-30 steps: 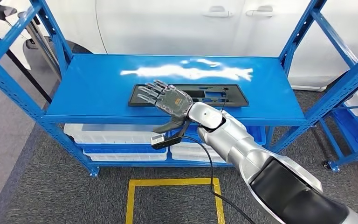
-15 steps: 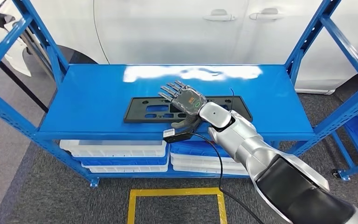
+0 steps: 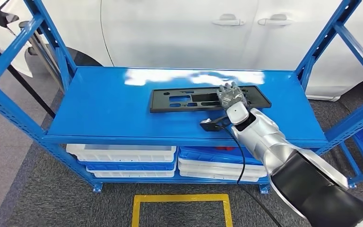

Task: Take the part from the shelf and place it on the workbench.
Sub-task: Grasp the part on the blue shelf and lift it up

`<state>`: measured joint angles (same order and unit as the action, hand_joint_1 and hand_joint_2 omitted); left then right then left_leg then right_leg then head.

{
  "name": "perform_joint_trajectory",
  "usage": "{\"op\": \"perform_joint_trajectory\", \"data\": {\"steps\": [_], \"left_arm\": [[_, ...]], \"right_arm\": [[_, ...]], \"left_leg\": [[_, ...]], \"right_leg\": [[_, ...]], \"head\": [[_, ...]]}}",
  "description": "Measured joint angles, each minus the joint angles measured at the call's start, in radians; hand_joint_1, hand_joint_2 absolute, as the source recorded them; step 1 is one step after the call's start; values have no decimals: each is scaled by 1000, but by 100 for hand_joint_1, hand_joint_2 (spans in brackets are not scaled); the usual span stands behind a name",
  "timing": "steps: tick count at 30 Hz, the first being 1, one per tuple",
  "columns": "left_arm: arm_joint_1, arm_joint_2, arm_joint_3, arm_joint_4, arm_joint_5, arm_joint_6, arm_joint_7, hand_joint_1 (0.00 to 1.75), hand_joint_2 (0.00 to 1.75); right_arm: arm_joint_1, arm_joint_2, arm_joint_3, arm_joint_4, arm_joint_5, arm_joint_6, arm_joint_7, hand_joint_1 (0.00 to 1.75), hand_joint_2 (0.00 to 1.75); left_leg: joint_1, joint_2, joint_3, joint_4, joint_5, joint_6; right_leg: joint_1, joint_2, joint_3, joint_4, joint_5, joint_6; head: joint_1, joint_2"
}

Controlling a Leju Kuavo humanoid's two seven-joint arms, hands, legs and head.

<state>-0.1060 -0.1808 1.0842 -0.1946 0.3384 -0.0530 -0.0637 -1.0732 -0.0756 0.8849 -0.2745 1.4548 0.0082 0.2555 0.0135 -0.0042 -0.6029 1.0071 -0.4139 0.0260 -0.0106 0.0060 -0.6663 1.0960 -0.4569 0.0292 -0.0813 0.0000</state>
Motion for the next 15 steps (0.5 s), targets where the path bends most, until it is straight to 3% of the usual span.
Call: {"op": "perform_joint_trajectory", "data": {"steps": [2,3,4,5,7,9,11,13,15], "left_arm": [[-2,0,0,0,0,0,0,0,0],[-3,0,0,0,0,0,-1,0,0],[-4,0,0,0,0,0,-2,0,0],[-5,0,0,0,0,1,-3,0,0],[-10,0,0,0,0,1,-4,0,0],[-16,0,0,0,0,2,-3,0,0],[-18,1,0,0,0,3,-1,0,0],[-19,1,1,0,0,5,0,0,0],[-19,1,1,0,0,6,0,0,0]], "right_arm": [[4,-18,6,14,4,45,10,175,175],[7,-24,7,18,4,52,10,175,175],[9,-28,9,21,4,54,8,175,175],[9,-30,11,23,5,51,4,175,175],[6,-30,16,24,10,41,-11,175,175],[1,-29,20,25,16,26,-28,175,175],[-2,-25,22,25,21,8,-50,175,175],[-5,-18,22,25,23,-12,-75,175,175],[-7,-8,22,25,25,-36,-99,175,175]], "left_leg": [[-1,-1,0,0,-1,5],[-2,-1,1,1,-2,6],[-2,-1,2,1,-3,6],[-2,-1,4,2,-5,4],[-3,-1,8,4,-9,-1],[-6,-2,8,7,-14,-9],[-8,-4,9,6,-16,-19],[-8,-3,8,12,-23,-30],[-7,-2,-20,78,-66,-40]], "right_leg": [[-2,0,-63,132,-60,6],[-2,0,-88,180,-73,8],[-3,-1,-96,193,-68,9],[-3,-1,-85,168,-45,8],[-2,-1,-18,35,18,1],[2,-1,33,-64,48,-8],[6,-1,41,-81,47,-17],[2,-2,44,-85,50,-28],[-3,-3,47,-90,52,-39]], "head": [[0,0],[0,0],[0,0],[0,0],[0,0],[0,0],[0,0],[0,0],[0,0]]}}
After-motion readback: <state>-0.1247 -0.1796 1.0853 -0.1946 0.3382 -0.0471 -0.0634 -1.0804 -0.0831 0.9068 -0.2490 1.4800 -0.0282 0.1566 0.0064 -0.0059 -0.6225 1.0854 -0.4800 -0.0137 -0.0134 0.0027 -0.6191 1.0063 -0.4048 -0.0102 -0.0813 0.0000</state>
